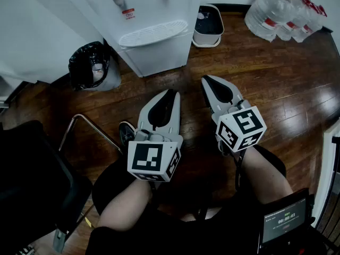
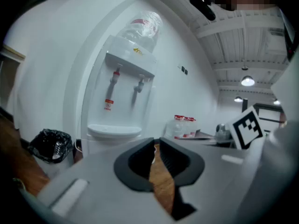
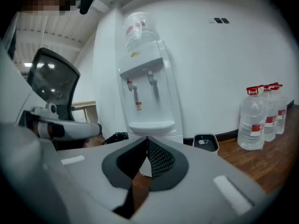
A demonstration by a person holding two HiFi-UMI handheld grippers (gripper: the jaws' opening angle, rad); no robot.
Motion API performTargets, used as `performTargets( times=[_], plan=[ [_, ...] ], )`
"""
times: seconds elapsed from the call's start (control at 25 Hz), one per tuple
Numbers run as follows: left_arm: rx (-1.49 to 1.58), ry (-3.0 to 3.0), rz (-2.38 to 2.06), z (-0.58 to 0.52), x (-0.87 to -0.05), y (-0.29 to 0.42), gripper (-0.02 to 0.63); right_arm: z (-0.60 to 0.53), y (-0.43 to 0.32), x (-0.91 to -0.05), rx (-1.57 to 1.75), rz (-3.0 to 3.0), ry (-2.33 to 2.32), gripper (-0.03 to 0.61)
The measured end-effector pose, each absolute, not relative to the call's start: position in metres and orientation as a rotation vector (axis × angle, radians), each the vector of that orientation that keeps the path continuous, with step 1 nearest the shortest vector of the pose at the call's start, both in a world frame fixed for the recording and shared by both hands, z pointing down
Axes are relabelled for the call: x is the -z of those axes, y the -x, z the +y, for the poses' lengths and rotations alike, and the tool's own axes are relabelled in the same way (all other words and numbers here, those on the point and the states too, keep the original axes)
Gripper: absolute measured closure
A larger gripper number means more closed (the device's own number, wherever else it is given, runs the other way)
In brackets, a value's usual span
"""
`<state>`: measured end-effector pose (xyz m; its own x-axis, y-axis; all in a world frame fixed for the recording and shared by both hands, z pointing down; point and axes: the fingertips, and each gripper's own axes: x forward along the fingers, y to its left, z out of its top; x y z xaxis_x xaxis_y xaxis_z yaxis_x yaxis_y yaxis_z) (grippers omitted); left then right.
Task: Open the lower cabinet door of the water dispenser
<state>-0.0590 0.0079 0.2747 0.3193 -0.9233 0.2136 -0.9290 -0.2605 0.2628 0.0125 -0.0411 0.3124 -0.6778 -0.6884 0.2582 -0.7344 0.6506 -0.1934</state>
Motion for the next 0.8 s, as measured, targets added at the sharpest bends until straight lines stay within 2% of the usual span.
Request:
performTargets(
  times=[0.24, 0.52, 0.64, 0.8],
  plan=[
    [-0.038, -2.26, -1.68, -0.028, -0.272, 0.071, 0.511, -0.076, -0.009, -0.345, -0.489, -2.642, -1.089, 0.567],
    [-0.211, -2.078, -1.623, -0.056, -0.333, 0.085, 0.474, -0.112, 0.007, -0.362, -0.526, -2.623, -0.962, 0.434],
    [-0.285, -1.92, -1.585, -0.065, -0.364, 0.097, 0.461, -0.129, 0.008, -0.379, -0.531, -2.568, -0.931, 0.4],
    [-0.306, -1.885, -1.573, -0.077, -0.373, 0.104, 0.454, -0.148, 0.006, -0.417, -0.515, -2.475, -0.858, 0.387]
  ],
)
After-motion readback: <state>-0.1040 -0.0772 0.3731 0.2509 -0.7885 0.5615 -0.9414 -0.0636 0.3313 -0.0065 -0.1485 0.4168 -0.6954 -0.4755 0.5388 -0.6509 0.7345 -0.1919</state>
